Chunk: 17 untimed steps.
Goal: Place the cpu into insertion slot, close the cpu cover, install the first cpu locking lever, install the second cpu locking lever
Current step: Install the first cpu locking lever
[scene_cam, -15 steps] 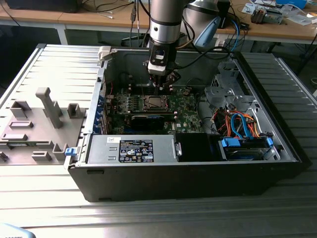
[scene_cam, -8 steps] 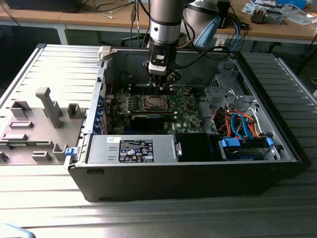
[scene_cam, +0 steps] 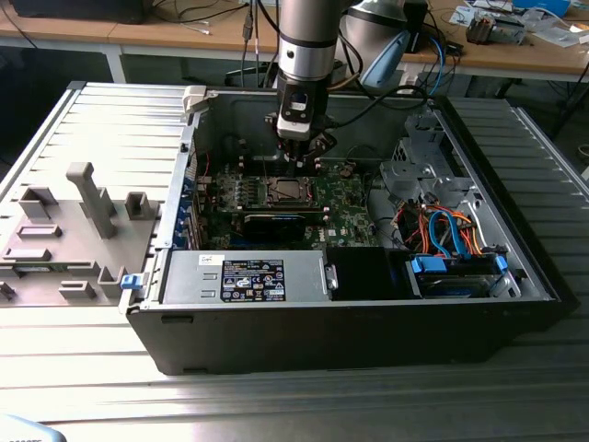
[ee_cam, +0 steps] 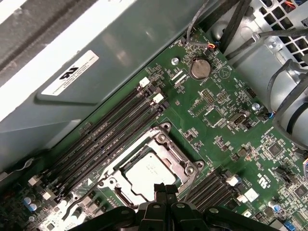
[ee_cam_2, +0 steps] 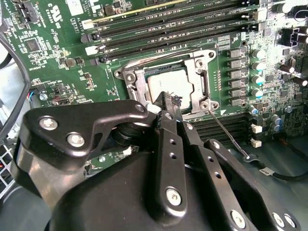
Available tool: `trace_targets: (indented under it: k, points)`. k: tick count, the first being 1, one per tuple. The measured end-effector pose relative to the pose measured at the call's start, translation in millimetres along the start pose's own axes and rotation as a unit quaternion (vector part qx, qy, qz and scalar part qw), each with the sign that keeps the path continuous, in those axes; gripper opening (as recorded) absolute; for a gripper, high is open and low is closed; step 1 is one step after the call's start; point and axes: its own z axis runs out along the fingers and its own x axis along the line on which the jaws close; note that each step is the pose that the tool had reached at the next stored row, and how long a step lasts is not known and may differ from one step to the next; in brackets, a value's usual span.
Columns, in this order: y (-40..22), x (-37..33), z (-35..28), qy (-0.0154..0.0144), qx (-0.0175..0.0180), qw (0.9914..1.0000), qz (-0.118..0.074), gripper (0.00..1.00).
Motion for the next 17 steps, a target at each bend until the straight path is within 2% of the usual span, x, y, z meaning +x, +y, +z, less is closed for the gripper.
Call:
trace_targets:
  k: [17]
  points:
    - [0.0, 0.0, 0.0, -0.0013, -0.0008, 0.99977, -0.021, 0.11]
